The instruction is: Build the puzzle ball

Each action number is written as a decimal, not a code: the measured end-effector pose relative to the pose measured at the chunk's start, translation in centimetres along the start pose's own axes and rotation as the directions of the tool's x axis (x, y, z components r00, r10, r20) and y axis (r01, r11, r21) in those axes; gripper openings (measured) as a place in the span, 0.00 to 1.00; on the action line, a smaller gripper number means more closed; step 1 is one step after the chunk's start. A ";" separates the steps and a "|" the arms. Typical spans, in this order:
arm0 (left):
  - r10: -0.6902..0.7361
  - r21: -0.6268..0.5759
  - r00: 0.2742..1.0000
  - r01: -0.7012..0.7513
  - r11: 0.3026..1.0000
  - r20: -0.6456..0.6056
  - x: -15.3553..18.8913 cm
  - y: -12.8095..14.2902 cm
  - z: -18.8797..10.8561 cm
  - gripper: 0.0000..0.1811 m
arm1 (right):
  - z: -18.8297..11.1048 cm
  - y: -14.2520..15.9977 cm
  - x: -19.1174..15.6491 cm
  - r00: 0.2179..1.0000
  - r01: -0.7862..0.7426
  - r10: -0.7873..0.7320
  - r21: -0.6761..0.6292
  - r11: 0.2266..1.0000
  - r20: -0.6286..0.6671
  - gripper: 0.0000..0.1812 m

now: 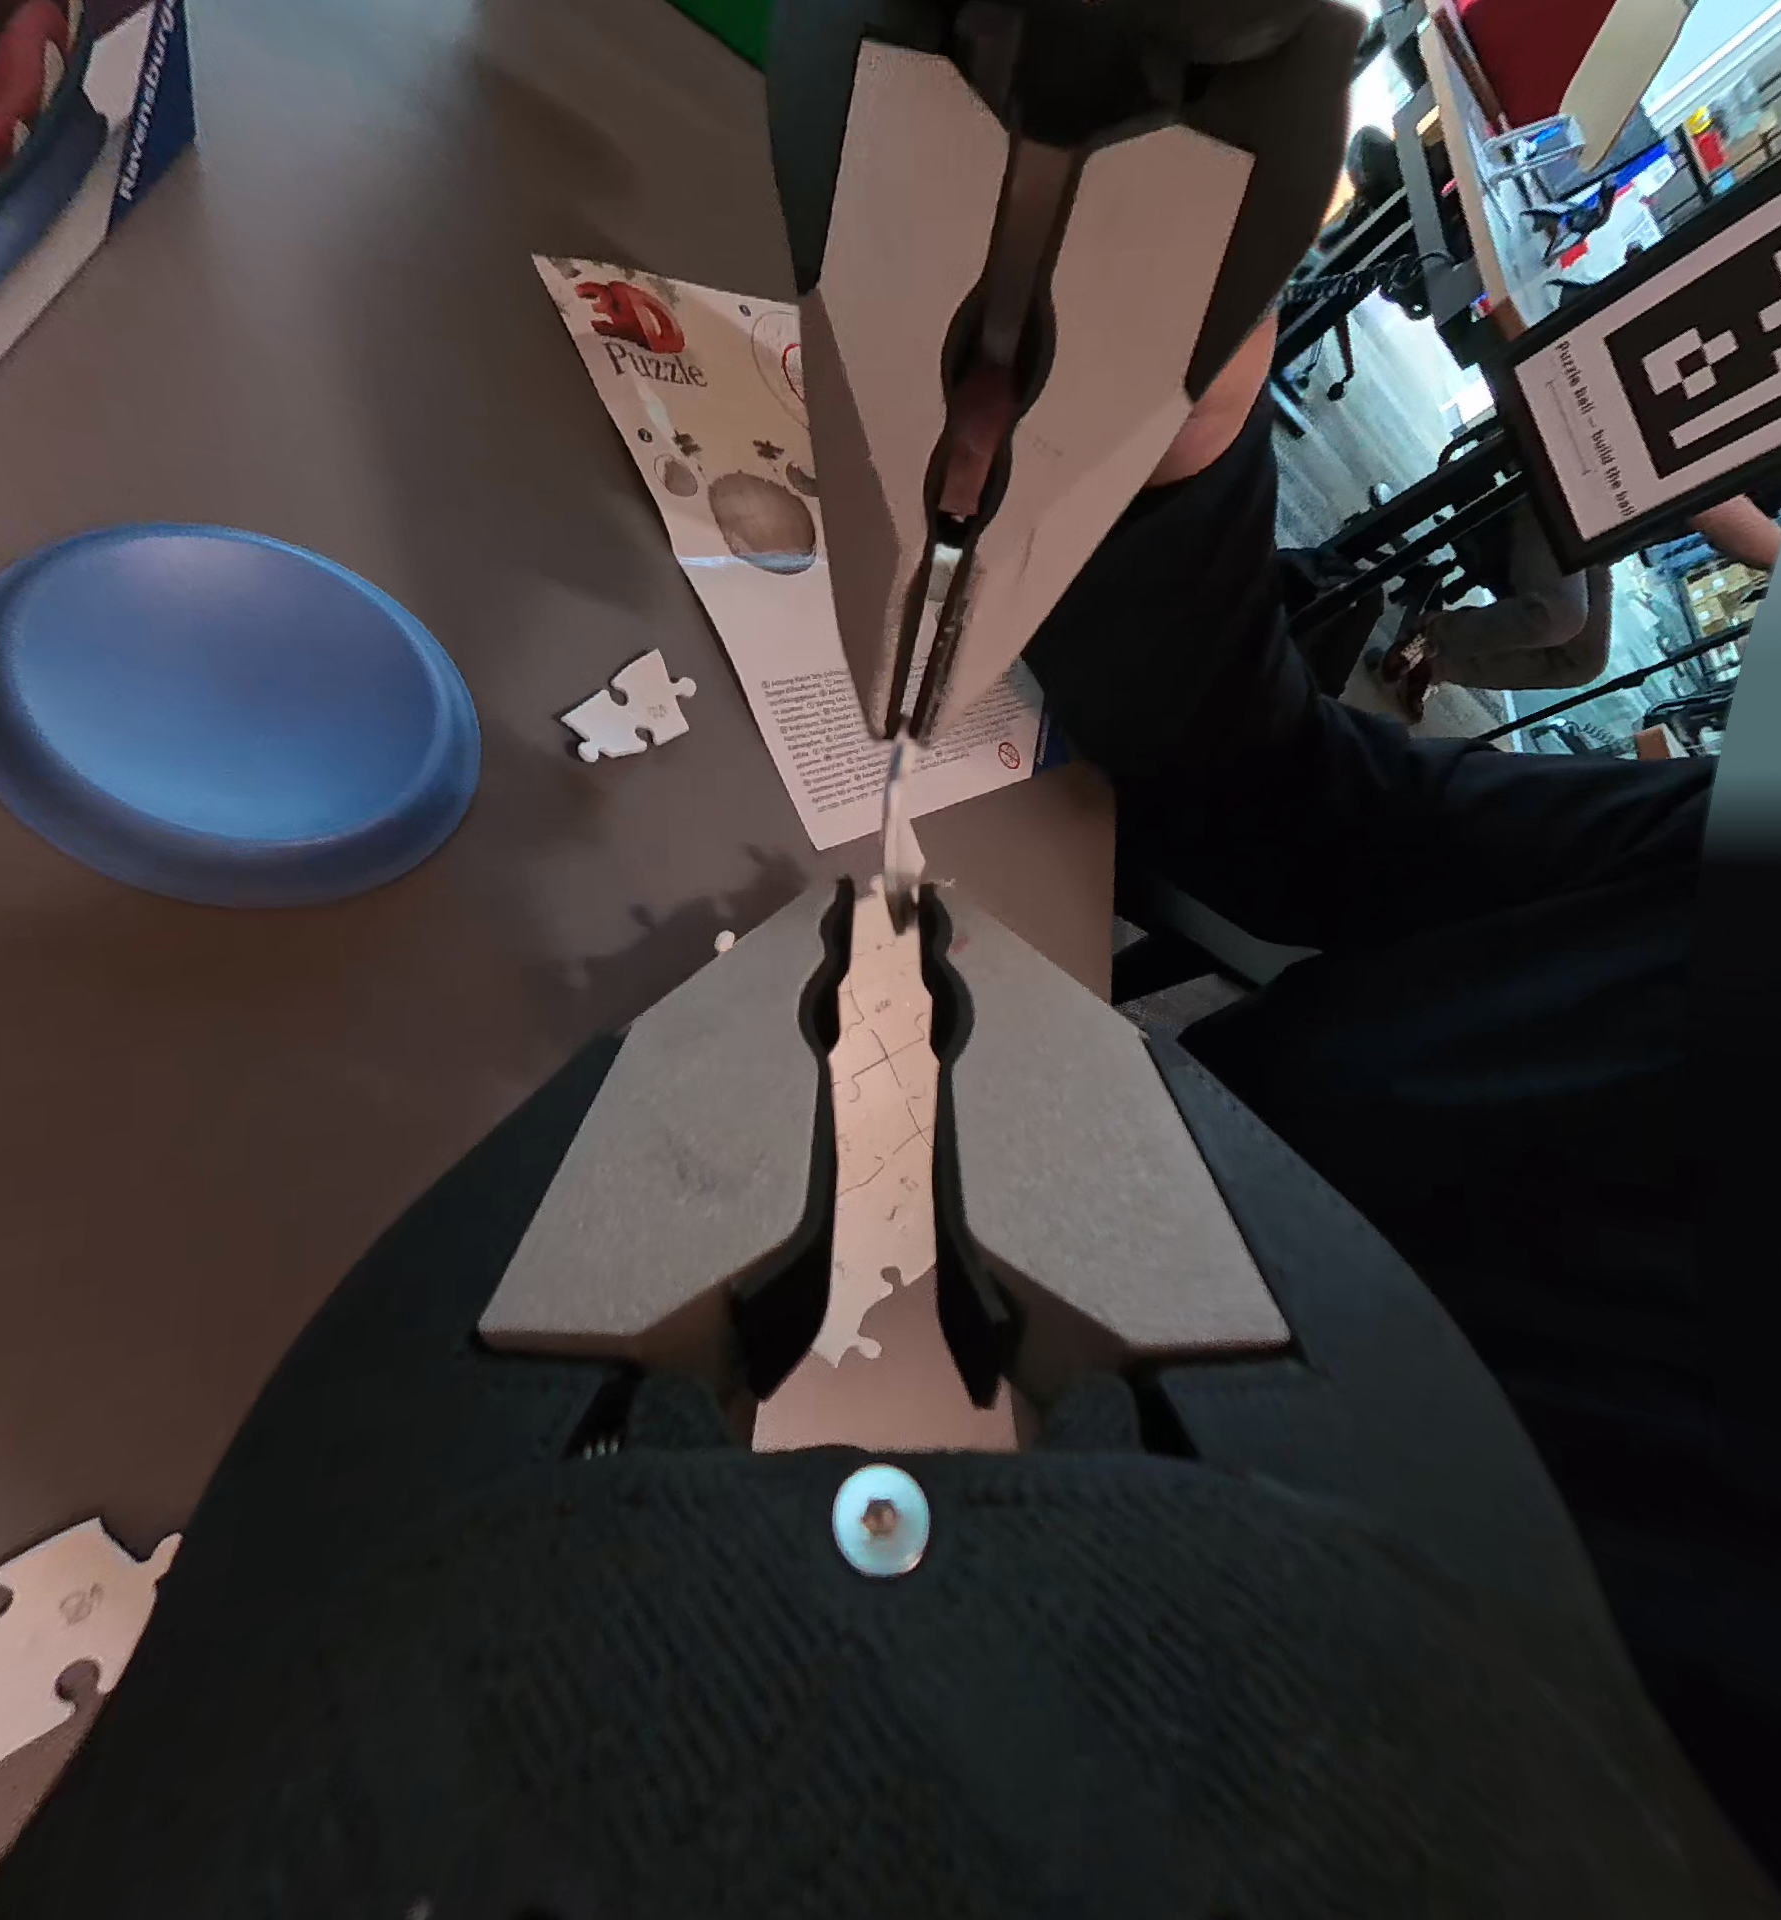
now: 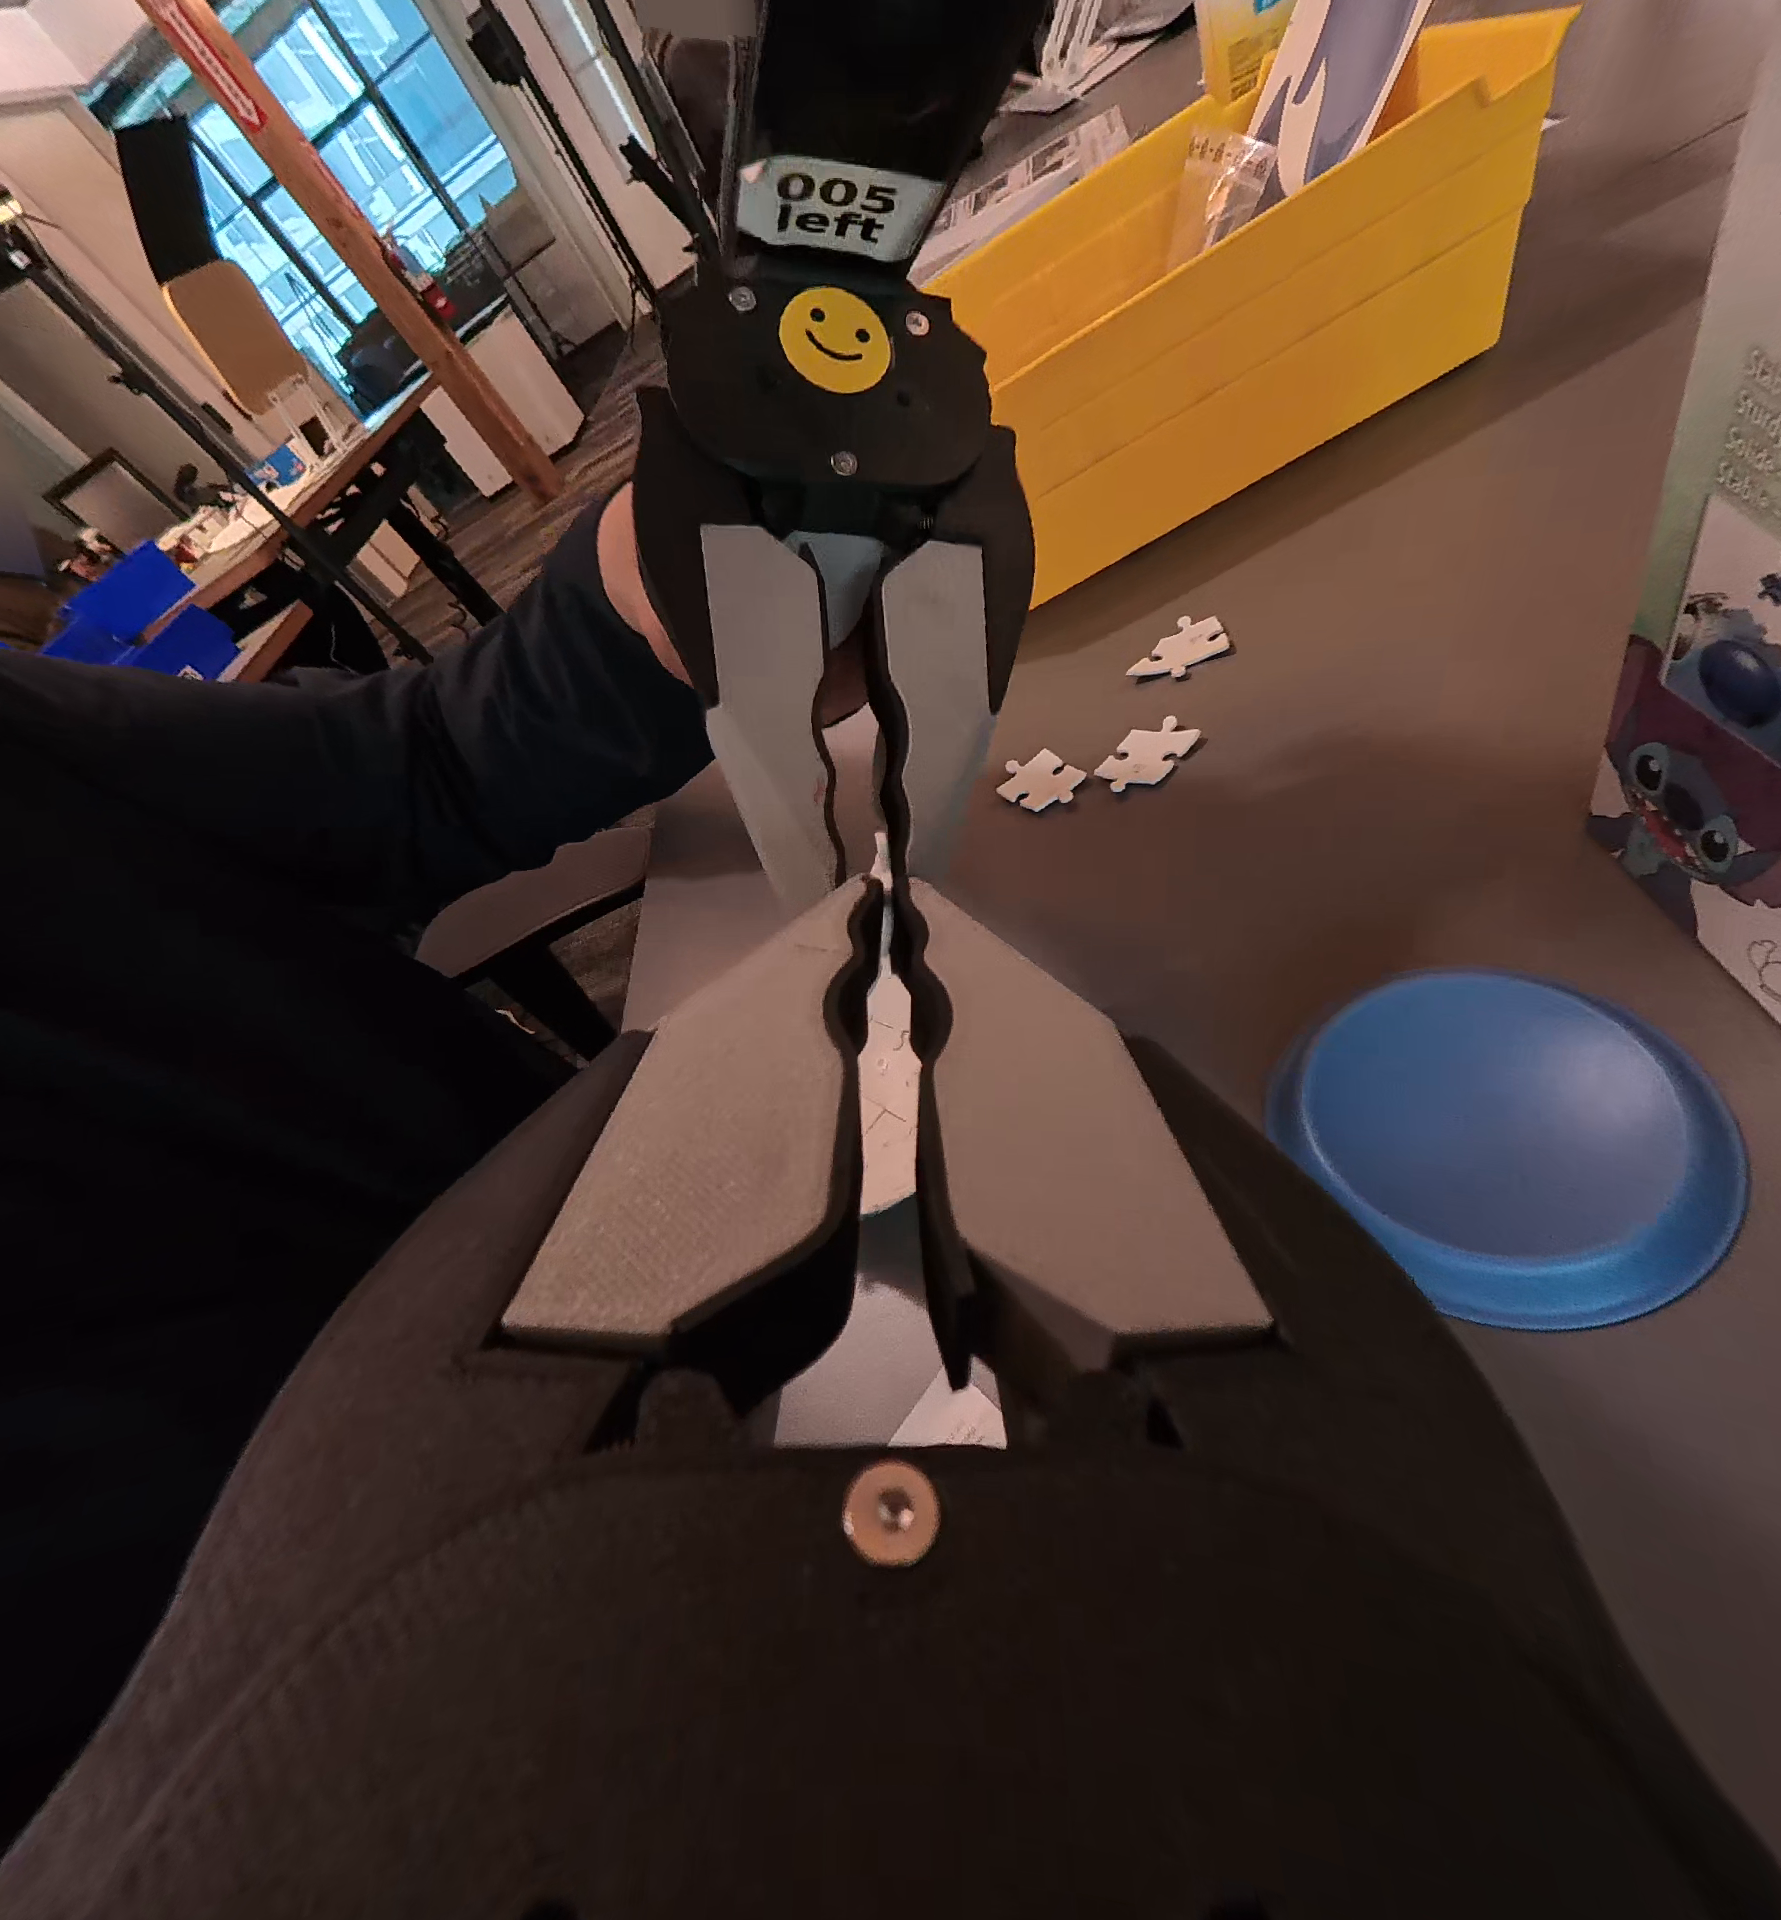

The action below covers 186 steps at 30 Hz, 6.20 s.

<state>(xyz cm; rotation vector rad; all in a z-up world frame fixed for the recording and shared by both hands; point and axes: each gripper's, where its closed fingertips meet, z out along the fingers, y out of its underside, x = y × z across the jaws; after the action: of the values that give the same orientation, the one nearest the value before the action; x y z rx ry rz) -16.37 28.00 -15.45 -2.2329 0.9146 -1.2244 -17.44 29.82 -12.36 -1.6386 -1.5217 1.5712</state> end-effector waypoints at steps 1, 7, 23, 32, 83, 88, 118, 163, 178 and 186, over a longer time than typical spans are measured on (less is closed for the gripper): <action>-0.001 0.004 1.000 0.001 1.000 -0.003 0.0 0.0 0.1 0.05 | 0.0 0.0 0.0 1.000 0.001 -0.001 -0.002 1.000 0.000 0.00; 0.019 -0.012 0.999 -0.019 1.000 0.028 -0.5 0.4 0.0 0.00 | 0.3 0.3 0.0 1.000 -0.006 0.006 -0.013 1.000 0.010 0.00; 0.011 -0.033 1.000 -0.010 0.999 0.025 -1.2 0.8 -0.3 0.11 | 0.6 0.8 1.1 0.997 -0.076 0.076 -0.022 0.997 0.000 0.00; -0.103 -0.100 0.992 0.110 0.989 0.067 -4.1 4.4 1.0 0.16 | 1.1 1.4 2.7 0.992 -0.089 0.085 -0.041 0.995 -0.090 0.00; -0.200 0.159 0.979 0.192 0.969 0.041 -4.8 7.1 0.0 0.02 | 6.3 3.9 3.5 0.996 0.086 -0.086 -0.039 0.996 -0.014 0.00; -0.202 0.155 0.979 0.198 0.968 0.014 -4.6 7.3 0.0 0.02 | 6.4 3.7 3.1 0.992 0.125 -0.125 -0.029 0.992 -0.002 0.00; -0.176 0.166 0.984 0.171 0.971 0.020 -4.5 7.1 -0.1 0.04 | 6.9 3.8 2.7 0.949 0.312 -0.313 -0.051 0.949 -0.027 0.00; -0.007 0.166 0.991 -0.015 0.986 0.130 -3.9 6.6 -0.1 0.00 | 7.6 6.7 1.5 0.983 0.152 -0.123 -0.219 0.964 0.139 0.00; -0.023 0.184 0.996 0.006 0.983 0.090 -3.6 6.7 -0.6 0.03 | 7.6 6.5 1.5 0.987 0.074 -0.042 -0.212 0.974 0.153 0.00; -0.052 0.225 0.995 0.033 0.974 0.079 -3.7 6.6 -1.4 0.03 | 7.7 6.6 1.7 0.990 0.084 -0.057 -0.214 0.973 0.130 0.00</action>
<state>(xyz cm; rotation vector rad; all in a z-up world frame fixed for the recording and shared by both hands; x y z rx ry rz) -21.26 26.05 -21.03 -2.1163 0.6640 -1.1786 -21.92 26.31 -20.92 -1.6050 -1.8552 1.5374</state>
